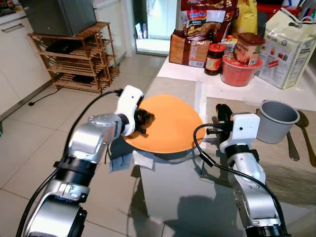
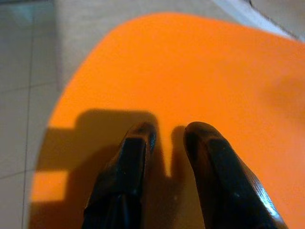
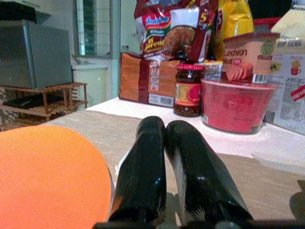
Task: Setting the table
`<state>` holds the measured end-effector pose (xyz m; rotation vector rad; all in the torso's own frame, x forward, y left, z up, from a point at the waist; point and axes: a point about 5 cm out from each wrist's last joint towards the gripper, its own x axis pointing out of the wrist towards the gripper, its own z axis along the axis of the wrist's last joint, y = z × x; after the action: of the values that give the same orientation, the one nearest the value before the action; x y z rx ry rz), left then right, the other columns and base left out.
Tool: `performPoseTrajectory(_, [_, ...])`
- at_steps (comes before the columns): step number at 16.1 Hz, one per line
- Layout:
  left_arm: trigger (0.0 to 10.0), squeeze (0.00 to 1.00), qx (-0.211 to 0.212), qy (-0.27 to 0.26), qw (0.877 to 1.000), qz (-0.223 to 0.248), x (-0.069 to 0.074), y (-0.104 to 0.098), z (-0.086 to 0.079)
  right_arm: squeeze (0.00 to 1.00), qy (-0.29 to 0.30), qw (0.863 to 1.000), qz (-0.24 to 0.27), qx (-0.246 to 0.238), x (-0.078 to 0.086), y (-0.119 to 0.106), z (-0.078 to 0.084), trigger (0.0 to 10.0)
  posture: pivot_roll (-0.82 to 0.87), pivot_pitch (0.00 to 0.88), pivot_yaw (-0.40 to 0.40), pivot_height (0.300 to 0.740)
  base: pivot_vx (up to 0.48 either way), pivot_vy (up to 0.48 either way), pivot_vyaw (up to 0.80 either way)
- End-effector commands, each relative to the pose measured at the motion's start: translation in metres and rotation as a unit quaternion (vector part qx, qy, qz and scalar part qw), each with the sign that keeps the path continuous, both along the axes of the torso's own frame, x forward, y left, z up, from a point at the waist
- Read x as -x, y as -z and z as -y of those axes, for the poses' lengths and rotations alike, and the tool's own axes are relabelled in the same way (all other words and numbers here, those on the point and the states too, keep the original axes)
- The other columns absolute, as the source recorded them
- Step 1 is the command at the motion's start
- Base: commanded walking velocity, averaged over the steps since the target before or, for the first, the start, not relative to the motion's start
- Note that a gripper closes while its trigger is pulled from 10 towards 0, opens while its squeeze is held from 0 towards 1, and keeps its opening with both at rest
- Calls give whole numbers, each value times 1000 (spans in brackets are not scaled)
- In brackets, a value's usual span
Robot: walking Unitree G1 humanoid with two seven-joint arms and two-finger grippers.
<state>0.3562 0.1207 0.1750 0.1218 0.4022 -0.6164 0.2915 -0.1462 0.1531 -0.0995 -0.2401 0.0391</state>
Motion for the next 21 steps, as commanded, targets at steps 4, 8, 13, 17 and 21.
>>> performPoseTrajectory(4, [10000,0,-22,39,999,-19,-4,4,12,0,5,1000,2,0,4,-3,1,10000,-94,27,73,740,0,0,0])
performPoseTrajectory(8, [10000,0,-33,57,998,-16,-12,6,24,0,7,1000,-3,-1,5,0,1,10000,-102,28,78,740,0,0,0])
performPoseTrajectory(13, [10000,0,-36,56,998,6,-27,1,35,0,7,1000,-5,1,8,0,1,10000,-123,37,82,740,0,0,0])
performPoseTrajectory(17, [10000,0,-39,54,998,16,-36,-1,40,0,13,1000,-5,4,11,0,2,10000,-152,49,101,740,0,0,0])
performPoseTrajectory(21, [10000,0,-49,45,997,30,-43,-5,40,0,25,1000,-9,5,18,2,6,10000,-176,62,120,740,0,0,0])
